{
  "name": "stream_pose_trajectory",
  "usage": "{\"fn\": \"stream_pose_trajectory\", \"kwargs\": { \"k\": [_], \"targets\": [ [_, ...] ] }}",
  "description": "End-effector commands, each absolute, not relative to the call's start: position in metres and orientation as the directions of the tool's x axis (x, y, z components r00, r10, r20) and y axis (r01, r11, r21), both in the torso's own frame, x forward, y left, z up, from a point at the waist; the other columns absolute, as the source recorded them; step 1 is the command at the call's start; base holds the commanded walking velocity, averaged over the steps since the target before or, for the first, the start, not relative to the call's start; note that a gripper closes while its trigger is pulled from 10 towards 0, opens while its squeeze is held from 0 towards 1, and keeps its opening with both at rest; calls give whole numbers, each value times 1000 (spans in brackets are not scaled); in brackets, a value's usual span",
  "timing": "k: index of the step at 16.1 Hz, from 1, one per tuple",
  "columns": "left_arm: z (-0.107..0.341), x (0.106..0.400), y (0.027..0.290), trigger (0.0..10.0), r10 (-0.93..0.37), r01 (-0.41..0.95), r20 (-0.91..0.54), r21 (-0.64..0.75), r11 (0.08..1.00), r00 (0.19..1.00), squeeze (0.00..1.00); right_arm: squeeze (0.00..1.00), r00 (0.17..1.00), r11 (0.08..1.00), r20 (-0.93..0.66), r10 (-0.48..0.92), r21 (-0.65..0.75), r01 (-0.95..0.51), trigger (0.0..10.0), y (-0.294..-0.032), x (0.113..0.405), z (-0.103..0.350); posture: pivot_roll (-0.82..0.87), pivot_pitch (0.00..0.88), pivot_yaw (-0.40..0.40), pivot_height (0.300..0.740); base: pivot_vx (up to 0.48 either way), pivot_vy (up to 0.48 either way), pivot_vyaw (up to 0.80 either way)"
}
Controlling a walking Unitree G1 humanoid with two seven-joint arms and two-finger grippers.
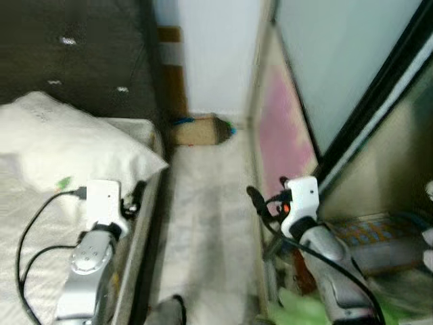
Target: Clean up the room
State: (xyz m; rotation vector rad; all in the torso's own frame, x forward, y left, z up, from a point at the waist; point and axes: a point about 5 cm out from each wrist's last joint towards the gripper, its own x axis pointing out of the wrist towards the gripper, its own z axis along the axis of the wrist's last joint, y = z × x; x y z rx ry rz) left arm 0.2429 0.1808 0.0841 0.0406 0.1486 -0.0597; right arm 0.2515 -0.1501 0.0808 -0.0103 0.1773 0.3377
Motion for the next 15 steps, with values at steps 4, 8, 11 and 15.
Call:
{"fn": "stream_pose_trajectory", "kwargs": {
  "k": [4,8,11,15],
  "targets": [
    [84,242,181,10000,-56,59,-147,19,998,988,0,0,930,945,-172,326,23,-327,10000,-153,252,82,20,86,-43,740,0,0,800],
    [85,241,179,10000,-77,79,-143,10,997,987,0,0,924,939,-170,342,33,-342,10000,-151,252,82,23,94,-42,740,0,0,800],
    [86,242,177,10000,-84,86,-133,11,996,988,0,0,923,937,-168,347,32,-347,10000,-150,253,83,21,98,-43,740,0,0,800],
    [86,243,177,10000,-81,84,-127,18,996,989,0,0,923,937,-165,348,31,-348,10000,-150,255,83,24,97,-44,740,0,0,800]
  ]
}}
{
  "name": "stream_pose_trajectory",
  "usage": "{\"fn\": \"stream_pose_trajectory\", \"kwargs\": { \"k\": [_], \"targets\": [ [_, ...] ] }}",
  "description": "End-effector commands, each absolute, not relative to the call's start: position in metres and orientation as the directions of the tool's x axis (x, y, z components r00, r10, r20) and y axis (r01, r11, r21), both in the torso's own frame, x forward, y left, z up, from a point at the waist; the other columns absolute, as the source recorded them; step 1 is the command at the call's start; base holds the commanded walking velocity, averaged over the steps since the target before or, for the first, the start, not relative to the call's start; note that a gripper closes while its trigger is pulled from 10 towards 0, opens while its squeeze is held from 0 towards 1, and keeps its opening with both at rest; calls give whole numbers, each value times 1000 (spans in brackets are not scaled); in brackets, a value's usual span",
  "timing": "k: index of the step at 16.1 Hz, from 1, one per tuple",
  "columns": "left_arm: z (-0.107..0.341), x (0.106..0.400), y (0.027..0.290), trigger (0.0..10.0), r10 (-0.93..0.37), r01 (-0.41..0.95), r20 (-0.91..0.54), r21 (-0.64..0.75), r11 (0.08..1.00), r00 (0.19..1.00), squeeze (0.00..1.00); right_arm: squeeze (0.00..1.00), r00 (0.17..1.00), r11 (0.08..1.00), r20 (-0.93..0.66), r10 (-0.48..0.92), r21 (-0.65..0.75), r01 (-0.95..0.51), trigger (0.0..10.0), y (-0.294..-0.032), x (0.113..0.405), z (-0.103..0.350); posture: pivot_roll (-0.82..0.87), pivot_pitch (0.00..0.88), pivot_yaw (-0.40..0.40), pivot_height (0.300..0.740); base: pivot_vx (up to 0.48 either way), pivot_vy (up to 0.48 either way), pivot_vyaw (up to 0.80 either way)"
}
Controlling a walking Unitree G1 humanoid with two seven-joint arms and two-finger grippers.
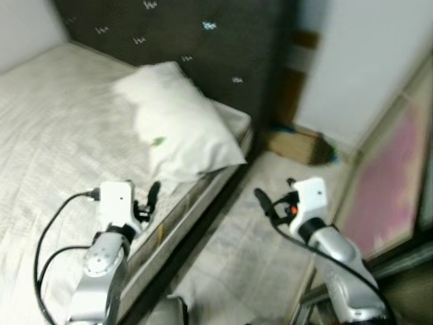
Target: Clean up the room
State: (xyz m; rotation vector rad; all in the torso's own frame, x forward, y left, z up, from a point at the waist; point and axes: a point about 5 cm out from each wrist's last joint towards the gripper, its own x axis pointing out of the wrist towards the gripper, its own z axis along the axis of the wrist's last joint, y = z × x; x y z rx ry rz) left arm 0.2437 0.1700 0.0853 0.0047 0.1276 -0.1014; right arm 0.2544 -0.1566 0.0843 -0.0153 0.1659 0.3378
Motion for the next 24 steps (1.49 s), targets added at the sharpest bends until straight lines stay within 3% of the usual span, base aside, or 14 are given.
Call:
{"fn": "stream_pose_trajectory", "kwargs": {
  "k": [1,20,24],
  "targets": [
    [87,243,178,10000,-79,82,-126,24,996,989,0,0,922,936,-163,351,31,-350,10000,-149,256,84,26,95,-41,740,0,0,800],
    [88,248,175,10000,-88,88,-102,2,996,991,0,0,932,940,-124,340,26,-339,10000,-149,263,88,30,80,-39,740,0,0,799],
    [89,248,174,10000,-113,112,-94,-22,993,989,0,0,943,950,-116,311,26,-311,10000,-152,265,89,25,91,-38,740,0,0,133]
  ]
}}
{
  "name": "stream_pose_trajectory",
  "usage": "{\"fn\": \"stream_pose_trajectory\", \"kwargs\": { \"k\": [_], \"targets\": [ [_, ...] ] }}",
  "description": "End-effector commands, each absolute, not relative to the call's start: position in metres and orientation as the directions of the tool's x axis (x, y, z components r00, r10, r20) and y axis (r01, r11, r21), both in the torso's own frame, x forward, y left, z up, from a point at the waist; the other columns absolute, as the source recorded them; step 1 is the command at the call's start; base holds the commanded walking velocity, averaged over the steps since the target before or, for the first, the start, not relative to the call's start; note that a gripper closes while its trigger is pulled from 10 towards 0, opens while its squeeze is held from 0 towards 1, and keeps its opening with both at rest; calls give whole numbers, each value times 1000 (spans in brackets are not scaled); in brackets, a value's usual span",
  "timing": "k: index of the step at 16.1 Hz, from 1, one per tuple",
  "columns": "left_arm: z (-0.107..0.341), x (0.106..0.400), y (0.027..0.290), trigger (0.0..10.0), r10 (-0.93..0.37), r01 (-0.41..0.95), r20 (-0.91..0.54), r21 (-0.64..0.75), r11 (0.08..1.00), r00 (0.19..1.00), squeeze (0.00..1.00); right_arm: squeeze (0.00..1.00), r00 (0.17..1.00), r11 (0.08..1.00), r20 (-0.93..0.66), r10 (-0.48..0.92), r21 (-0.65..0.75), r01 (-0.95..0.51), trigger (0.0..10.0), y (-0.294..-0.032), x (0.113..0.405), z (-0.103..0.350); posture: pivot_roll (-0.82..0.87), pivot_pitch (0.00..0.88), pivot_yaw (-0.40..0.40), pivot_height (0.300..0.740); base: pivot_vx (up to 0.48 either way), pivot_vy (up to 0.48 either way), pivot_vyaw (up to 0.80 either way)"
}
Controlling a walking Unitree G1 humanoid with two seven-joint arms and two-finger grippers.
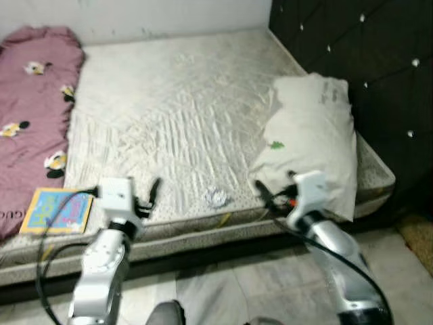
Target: Clean up the room
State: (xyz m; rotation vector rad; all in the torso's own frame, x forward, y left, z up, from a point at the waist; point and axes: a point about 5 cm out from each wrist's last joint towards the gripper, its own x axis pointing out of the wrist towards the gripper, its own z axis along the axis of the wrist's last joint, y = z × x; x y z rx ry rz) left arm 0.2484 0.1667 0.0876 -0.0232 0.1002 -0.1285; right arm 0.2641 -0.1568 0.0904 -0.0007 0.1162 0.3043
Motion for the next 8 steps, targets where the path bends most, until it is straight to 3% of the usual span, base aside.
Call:
{"fn": "stream_pose_trajectory", "kwargs": {
  "k": [1,2,8],
  "targets": [
    [89,248,174,10000,-113,112,-93,-22,994,989,0,0,946,953,-116,304,29,-303,10000,-153,265,89,25,90,-38,740,0,0,0],
    [89,248,174,10000,-114,113,-92,-22,993,989,0,0,946,954,-118,301,32,-300,10000,-153,265,88,25,90,-38,740,0,0,0],
    [90,248,174,10000,-126,125,-91,-20,992,988,0,0,947,955,-120,297,33,-295,10000,-154,267,88,25,89,-37,740,286,0,0]
  ]
}}
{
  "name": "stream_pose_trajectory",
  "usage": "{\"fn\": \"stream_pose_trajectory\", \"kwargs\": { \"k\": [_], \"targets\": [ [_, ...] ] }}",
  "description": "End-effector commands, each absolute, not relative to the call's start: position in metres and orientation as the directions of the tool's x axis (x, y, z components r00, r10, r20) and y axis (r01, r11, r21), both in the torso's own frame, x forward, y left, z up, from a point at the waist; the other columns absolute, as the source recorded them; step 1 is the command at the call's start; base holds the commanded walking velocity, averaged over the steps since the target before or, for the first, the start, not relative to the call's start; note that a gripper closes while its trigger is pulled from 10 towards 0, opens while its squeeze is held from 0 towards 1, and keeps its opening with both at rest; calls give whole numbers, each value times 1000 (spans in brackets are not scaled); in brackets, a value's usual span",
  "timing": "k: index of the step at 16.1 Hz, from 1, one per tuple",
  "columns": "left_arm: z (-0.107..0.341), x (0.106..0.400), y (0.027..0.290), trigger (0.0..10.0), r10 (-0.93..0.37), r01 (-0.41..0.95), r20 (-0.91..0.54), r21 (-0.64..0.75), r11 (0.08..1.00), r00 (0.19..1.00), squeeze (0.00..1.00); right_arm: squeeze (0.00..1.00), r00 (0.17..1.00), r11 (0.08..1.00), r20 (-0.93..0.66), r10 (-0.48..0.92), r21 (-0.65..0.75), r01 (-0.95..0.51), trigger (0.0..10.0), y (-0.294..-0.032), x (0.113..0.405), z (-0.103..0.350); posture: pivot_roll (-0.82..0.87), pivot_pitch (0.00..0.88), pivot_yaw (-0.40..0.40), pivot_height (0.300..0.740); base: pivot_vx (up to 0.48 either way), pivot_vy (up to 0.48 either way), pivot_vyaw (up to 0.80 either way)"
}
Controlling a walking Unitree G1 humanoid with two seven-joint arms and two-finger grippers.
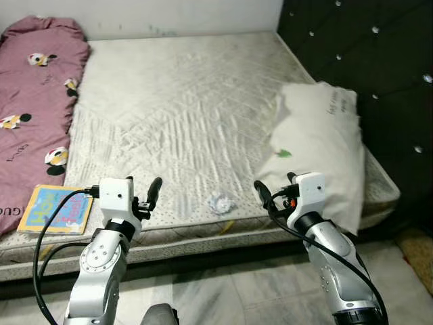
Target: Clean up the room
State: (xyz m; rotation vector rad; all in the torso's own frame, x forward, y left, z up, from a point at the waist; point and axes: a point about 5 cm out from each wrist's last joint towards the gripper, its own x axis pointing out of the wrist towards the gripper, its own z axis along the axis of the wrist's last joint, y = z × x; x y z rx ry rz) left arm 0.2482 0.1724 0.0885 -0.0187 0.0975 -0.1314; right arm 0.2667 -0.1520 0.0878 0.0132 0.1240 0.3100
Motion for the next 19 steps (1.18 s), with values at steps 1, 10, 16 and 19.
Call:
{"fn": "stream_pose_trajectory", "kwargs": {
  "k": [1,10,16,19],
  "targets": [
    [90,248,174,10000,-126,125,-92,-19,992,988,0,0,948,955,-119,297,31,-295,10000,-154,267,88,25,89,-37,740,315,0,0],
    [88,248,175,10000,-119,118,-104,-17,993,987,0,0,949,956,-123,291,23,-291,10000,-152,269,85,26,91,-37,740,306,0,0],
    [82,251,178,10000,-65,64,-126,-12,998,990,0,0,952,961,-133,277,38,-274,10000,-152,272,82,26,79,-31,740,0,0,0],
    [83,252,178,10000,-56,55,-121,-15,998,991,0,0,952,960,-128,278,19,-278,10000,-151,272,82,28,74,-30,740,0,0,800]
  ]
}}
